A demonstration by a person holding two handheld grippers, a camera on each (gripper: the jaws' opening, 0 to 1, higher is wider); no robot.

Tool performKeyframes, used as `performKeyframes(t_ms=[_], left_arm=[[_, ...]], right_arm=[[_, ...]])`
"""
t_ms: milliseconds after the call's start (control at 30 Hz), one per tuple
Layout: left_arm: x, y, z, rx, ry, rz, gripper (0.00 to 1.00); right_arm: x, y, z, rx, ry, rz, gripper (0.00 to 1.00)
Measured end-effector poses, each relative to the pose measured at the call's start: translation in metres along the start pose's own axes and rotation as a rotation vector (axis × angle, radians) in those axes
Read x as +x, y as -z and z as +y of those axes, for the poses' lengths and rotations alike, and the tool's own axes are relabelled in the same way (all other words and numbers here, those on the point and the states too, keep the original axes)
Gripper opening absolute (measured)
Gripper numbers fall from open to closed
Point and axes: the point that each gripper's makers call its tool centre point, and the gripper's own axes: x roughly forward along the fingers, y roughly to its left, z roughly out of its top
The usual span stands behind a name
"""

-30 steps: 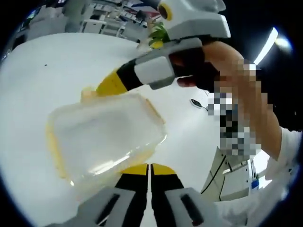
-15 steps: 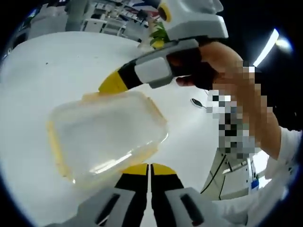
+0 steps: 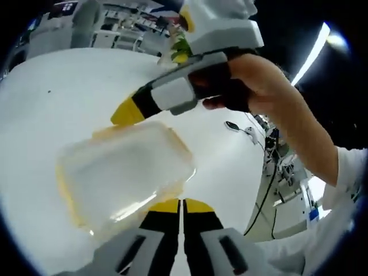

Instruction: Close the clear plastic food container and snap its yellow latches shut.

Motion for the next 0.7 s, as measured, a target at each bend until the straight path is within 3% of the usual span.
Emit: performKeyframes(t_ms=[133,167,267,333,367,567,700], left_arm=[[0.0,-0.014,-0.004,0.061,0.028,-0.085,0.05],[0.0,-0.016,-0.004,0.083,0.026,-0.094,0.06],[0.001,-0.018,0.0,0.197,-0.007,-0.088,0.13],[0.001,-0.021,0.001,0.232,-0.024,-0.097,0.17],[0.001,-0.021,-0.003,0.265,0.001,-0.092,0.17],[-0.002,-0.028,-0.001,0.3,0.012,-0.118,0.27],[-0.003,-0.024,-0.001,0.372,0.023,-0.116,0.41]], right_arm=[[-0.001,-0.002,0.003,-0.073,-0.011,0.003,0.0],[-0.002,-0.002,0.003,-0.132,-0.003,0.01,0.0],[-0.002,0.001,0.008,-0.173,-0.011,0.026,0.01],[-0.002,0.001,0.01,-0.196,-0.025,0.036,0.06],[-0.001,0.003,0.011,-0.239,-0.032,0.049,0.09],[-0.001,0.009,0.014,-0.377,-0.03,0.108,0.19],[-0.004,0.012,0.013,-0.448,-0.048,0.158,0.33]])
